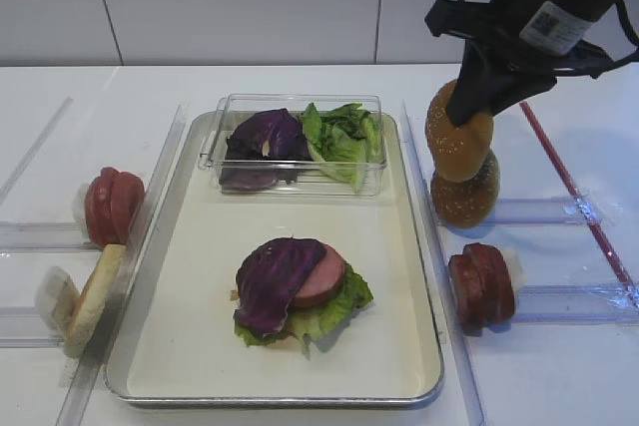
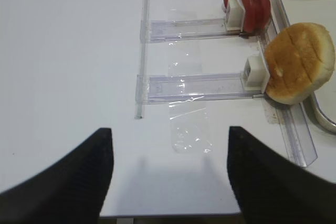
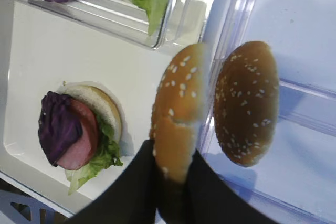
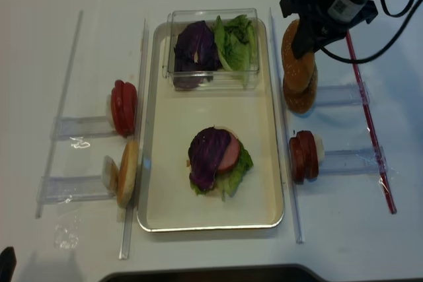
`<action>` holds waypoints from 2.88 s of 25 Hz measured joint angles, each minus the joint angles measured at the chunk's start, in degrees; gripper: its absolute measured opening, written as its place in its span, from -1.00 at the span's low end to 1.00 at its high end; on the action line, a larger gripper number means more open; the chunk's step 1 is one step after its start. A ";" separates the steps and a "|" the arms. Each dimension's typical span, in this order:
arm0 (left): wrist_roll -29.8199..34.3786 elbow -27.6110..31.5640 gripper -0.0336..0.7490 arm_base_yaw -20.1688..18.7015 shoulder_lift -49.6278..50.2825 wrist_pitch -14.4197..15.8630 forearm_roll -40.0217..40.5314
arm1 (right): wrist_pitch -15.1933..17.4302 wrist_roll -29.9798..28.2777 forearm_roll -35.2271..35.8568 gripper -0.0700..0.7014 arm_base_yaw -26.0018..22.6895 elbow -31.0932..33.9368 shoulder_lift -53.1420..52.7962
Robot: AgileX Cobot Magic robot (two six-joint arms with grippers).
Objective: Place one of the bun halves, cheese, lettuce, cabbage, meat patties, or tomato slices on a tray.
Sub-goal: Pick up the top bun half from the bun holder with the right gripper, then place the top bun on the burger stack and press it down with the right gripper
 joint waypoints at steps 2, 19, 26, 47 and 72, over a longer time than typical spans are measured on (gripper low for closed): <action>0.00 0.00 0.28 0.00 0.00 0.00 0.00 | 0.09 -0.12 0.96 -0.42 0.00 0.00 -0.65; 0.00 0.00 0.28 0.00 0.00 0.00 0.00 | 0.34 -1.15 2.64 -0.42 0.00 4.45 -8.63; 0.00 0.00 0.28 0.00 0.00 0.00 0.00 | 0.34 -4.42 4.79 -0.42 0.00 13.32 -15.71; 0.00 0.00 0.28 0.00 0.00 0.00 0.00 | -6.19 -23.85 32.58 -0.42 0.00 36.97 -26.40; 0.00 0.00 0.28 0.00 0.00 0.00 0.00 | -3.33 -35.72 62.51 -0.42 0.22 38.61 -8.86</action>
